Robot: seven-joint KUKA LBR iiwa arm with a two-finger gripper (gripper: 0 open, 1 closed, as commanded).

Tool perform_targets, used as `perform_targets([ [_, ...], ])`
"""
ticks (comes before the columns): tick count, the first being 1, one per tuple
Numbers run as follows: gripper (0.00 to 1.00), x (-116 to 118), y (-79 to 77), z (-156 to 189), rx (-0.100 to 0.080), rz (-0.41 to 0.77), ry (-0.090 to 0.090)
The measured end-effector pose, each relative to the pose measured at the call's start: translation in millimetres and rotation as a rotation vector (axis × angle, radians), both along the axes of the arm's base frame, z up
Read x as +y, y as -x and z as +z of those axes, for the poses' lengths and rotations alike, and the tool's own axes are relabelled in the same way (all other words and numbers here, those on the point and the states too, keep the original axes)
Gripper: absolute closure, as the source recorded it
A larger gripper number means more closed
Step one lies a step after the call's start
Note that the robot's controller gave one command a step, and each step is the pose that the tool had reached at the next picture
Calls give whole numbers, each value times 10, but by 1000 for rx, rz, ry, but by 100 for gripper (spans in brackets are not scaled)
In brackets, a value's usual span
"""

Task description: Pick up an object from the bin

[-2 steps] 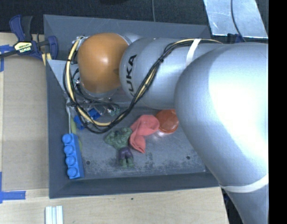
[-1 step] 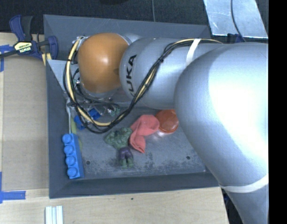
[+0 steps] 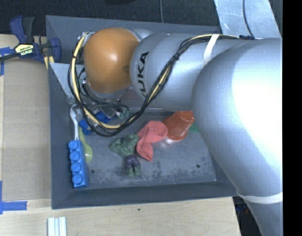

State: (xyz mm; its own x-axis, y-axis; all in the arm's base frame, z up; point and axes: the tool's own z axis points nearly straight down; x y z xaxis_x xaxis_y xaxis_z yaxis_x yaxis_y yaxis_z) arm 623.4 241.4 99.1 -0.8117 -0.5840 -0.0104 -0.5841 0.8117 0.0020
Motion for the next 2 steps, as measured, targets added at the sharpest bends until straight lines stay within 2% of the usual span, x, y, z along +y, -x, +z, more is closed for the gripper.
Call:
perform_targets([
  [2, 100, 5, -19, 848, -6, -2, -3],
])
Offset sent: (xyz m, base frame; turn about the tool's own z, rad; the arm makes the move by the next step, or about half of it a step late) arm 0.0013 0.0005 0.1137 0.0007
